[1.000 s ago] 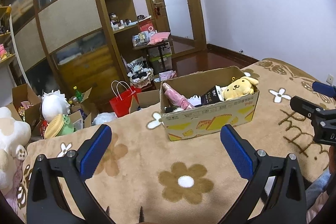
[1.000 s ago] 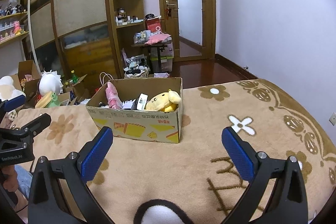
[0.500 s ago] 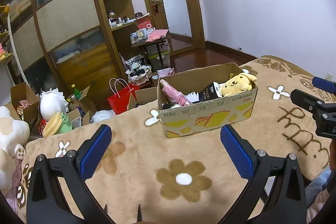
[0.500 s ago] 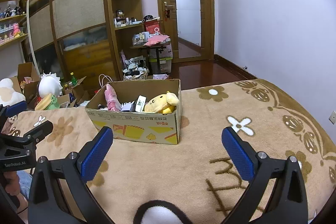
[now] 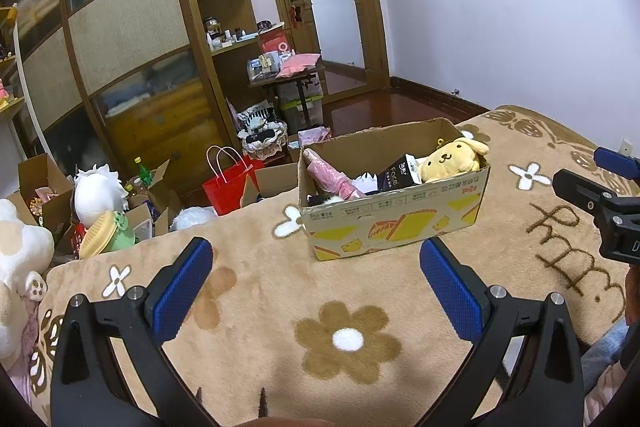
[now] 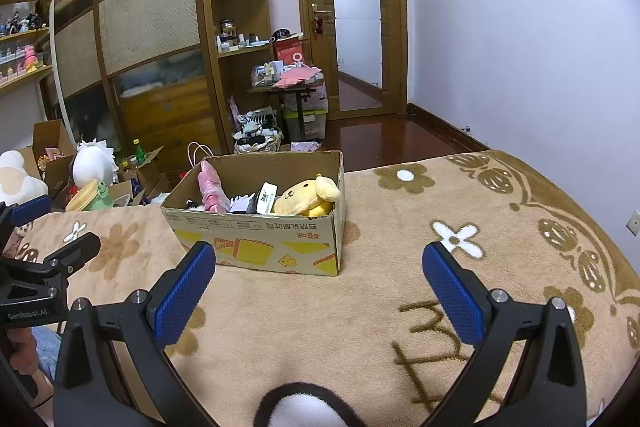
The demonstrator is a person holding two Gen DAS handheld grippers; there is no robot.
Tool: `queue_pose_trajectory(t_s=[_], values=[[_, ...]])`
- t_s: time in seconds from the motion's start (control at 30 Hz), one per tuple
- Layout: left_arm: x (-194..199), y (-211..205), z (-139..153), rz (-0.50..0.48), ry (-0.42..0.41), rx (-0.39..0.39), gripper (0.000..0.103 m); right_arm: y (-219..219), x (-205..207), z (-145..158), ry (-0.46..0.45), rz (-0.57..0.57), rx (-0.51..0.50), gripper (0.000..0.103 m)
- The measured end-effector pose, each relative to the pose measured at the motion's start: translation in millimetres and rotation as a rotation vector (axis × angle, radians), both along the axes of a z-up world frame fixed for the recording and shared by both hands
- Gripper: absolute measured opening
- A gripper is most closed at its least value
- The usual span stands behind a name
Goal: Organize soft objects
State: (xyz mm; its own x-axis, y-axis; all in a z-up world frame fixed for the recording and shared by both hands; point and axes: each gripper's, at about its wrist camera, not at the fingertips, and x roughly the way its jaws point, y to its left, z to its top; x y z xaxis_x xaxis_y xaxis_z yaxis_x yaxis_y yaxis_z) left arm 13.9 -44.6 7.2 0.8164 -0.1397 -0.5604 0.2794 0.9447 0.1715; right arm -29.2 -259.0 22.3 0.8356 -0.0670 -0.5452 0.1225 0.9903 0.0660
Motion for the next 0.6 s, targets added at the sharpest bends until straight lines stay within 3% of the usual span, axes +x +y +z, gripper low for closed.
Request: queue_pose_trajectory(t_s=[0.6], values=[[-2.7, -2.9, -5.2, -0.002, 0.002, 0.006, 0.102, -1.6, 0.0, 0.7, 0.0, 0.0, 0.0, 0.103]])
